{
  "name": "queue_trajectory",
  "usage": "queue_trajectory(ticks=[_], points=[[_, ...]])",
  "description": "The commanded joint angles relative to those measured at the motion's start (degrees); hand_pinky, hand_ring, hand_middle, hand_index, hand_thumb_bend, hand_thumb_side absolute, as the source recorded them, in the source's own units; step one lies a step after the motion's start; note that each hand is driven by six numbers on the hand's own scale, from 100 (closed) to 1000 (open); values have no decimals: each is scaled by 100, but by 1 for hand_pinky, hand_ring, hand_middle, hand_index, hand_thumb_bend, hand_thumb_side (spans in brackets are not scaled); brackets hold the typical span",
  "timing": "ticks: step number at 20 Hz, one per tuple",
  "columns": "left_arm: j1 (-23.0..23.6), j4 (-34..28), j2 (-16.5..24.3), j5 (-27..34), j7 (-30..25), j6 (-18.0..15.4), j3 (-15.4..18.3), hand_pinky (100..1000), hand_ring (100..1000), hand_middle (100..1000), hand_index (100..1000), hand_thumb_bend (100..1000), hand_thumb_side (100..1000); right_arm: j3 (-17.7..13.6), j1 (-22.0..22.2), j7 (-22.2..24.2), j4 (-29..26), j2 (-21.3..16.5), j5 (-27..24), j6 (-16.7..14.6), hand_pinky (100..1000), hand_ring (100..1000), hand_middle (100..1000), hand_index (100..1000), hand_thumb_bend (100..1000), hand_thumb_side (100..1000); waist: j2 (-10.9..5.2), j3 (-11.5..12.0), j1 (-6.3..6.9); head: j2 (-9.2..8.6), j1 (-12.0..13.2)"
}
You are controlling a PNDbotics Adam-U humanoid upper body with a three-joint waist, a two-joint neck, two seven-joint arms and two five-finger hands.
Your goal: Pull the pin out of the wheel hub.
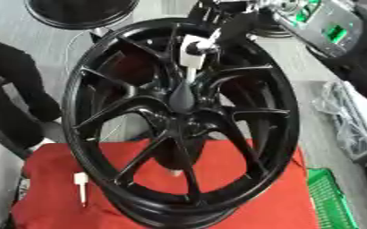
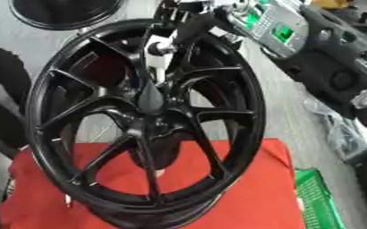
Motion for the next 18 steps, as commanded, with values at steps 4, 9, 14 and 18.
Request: queue_trajectory(ticks=[4, 9, 14, 18], points=[[-119, -92, 34, 14, -28, -12, 23, 633, 795, 737, 699, 295, 734, -106, -63, 18, 70, -23, 64, -43, 821, 796, 776, 867, 388, 542, -85, 35, 29, -57, -17], [-137, -98, 20, 20, -33, -15, 24, 633, 796, 737, 698, 296, 733, -94, -41, 58, 112, 22, 55, -28, 816, 788, 767, 859, 382, 547, -77, 59, 27, -53, -35], [-148, -100, 13, 23, -45, -6, 19, 634, 797, 738, 698, 296, 734, -91, 21, 85, 8, -36, 55, -31, 812, 781, 761, 853, 385, 537, -73, 76, 21, -34, -48], [-162, -115, 10, 24, -59, -10, 13, 634, 798, 739, 699, 296, 732, -72, 63, 110, -29, -62, 106, -4, 809, 776, 756, 847, 383, 518, -82, 84, 11, 11, -194]])
